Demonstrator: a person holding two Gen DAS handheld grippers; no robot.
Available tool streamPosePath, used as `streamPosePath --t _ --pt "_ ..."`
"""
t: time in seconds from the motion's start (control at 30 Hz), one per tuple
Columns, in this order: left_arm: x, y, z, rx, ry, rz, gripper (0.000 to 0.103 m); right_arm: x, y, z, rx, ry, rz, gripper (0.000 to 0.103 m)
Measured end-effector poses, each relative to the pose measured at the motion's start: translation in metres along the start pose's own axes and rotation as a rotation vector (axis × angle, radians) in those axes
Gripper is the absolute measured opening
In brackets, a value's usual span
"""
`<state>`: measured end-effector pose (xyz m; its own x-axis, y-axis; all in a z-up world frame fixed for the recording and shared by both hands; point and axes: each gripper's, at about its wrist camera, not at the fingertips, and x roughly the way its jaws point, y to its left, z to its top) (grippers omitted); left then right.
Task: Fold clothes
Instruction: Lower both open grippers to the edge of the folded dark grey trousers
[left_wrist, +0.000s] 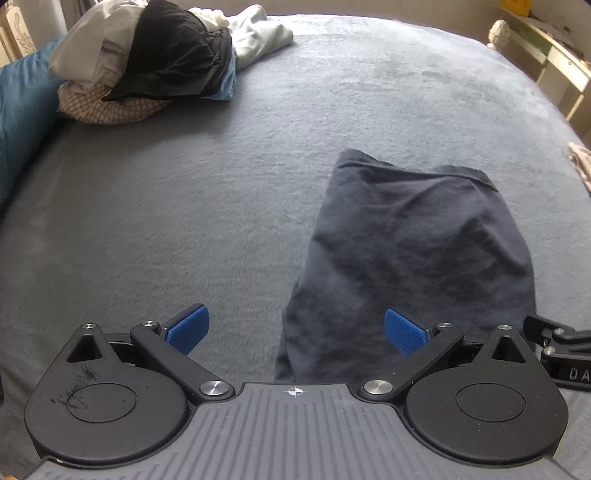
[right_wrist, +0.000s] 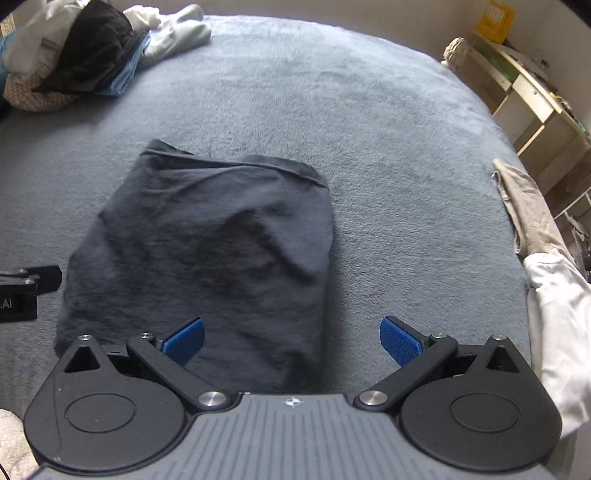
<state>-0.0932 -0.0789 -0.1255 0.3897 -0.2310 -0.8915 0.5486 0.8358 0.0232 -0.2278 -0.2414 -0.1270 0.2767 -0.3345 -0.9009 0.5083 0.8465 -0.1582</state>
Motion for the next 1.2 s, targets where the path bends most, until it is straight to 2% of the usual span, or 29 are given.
streamPosePath --t 0.27,0.73,0.9,0.97,1.07,1.2 --pt "0.027 -0.011 0.013 0.046 0.013 -0.013 0.102 0.029 0.0 0.015 -0.054 0.02 -0.012 0.103" --pt "0.064 -0.016 0.032 0.068 0.041 -0.033 0.102 0.061 0.006 0.041 -0.117 0.023 -0.022 0.103" --pt "0.072 -0.008 0.033 0.054 0.031 -0.08 0.102 0.07 0.008 0.047 -0.127 0.026 -0.011 0.103" --pt "0.075 -0.005 0.033 0.049 0.026 -0.099 0.102 0.071 0.0 0.049 -0.084 0.017 0.041 0.103" --pt "0.076 0.013 0.031 0.0 0.006 -0.193 0.102 0.073 -0.021 0.051 0.019 0.003 0.156 0.103" --pt "0.08 0.032 0.031 -0.027 -0.012 -0.293 0.102 0.09 -0.08 0.047 0.299 0.016 0.374 0.103"
